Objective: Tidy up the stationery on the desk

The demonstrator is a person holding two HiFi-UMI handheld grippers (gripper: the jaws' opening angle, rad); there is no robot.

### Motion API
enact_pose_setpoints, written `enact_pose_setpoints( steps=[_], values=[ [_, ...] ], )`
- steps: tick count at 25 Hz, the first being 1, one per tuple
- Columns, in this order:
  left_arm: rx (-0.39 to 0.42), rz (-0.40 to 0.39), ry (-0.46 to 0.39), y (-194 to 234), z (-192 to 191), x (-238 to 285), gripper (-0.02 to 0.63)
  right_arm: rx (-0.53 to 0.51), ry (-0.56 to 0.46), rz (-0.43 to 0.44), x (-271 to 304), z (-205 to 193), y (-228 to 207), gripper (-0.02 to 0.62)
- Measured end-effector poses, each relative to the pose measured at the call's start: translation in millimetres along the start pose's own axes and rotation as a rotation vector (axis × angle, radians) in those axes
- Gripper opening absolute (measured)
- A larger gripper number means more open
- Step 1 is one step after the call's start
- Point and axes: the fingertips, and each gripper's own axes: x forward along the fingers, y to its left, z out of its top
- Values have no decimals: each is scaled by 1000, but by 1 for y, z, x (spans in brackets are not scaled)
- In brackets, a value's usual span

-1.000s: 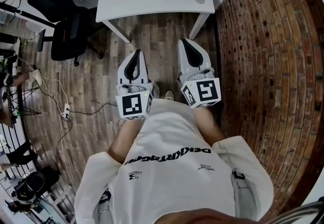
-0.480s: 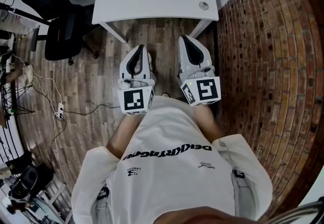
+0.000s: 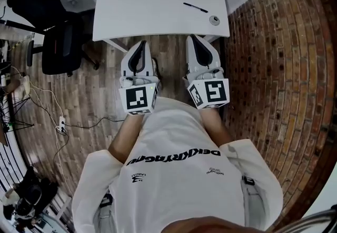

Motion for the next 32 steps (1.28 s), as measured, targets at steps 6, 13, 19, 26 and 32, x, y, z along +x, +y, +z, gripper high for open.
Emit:
enact_pose_setpoints(
  steps=[6,13,19,26,32],
  values=[
    [-21,-27,1,39,19,60,-2,20,-4,-6,68,20,-11,1],
    [2,-69,-12,79,39,140,-2,19,-5,-81,147,36,-37,2],
    [20,-121,9,110,45,210,-2,49,16,-136,217,31,-60,2],
    [21,-203,109,130,22,282,-2,97,79,-182,281,4,-88,2],
    [30,-218,186,142,-5,325,-2,127,149,-206,318,-26,-105,2]
  ],
)
